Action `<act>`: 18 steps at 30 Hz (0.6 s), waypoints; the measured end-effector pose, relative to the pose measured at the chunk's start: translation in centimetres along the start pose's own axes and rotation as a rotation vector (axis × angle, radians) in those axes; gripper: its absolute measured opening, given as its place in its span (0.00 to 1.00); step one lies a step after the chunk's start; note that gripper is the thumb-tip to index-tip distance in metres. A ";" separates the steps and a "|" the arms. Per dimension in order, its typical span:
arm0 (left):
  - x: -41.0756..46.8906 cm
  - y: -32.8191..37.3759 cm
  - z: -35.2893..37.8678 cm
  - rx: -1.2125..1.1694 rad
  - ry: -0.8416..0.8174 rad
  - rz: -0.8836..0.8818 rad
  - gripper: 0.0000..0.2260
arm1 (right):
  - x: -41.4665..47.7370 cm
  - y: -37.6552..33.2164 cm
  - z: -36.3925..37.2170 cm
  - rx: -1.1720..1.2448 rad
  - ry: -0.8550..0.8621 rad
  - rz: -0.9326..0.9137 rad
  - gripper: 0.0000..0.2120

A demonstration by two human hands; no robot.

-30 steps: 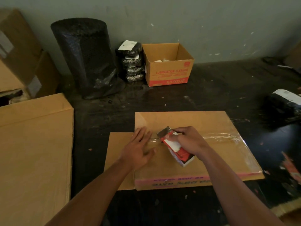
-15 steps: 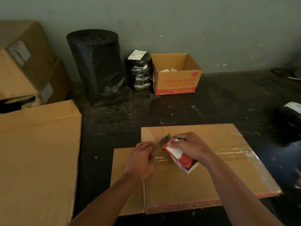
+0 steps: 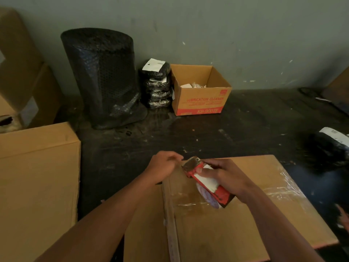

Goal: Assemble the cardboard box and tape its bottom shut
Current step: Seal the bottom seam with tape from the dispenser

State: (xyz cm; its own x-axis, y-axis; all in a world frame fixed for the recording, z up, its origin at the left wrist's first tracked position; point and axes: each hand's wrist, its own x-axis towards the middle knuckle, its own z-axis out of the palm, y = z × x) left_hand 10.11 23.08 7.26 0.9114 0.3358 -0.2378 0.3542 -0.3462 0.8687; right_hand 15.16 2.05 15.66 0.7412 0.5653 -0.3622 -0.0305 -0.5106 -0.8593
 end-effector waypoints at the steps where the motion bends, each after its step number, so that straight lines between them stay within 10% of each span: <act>1: 0.3 0.7 -0.4 -0.083 -0.058 -0.043 0.08 | 0.4 -0.2 0.1 0.007 0.005 -0.010 0.05; 7: 0.6 2.1 -3.1 -0.339 -0.348 -0.199 0.18 | 2.5 -1.3 0.8 -0.028 0.008 -0.002 0.05; 18: -0.5 0.3 -3.2 -0.545 -0.400 -0.176 0.13 | 1.2 0.0 1.8 0.076 -0.030 -0.026 0.12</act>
State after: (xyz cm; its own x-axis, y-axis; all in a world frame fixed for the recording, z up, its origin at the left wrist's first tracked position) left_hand 9.10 25.61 9.03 0.8941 -0.0378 -0.4462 0.4438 0.2083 0.8716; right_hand 14.84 3.88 14.52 0.7223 0.5971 -0.3490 -0.0632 -0.4456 -0.8930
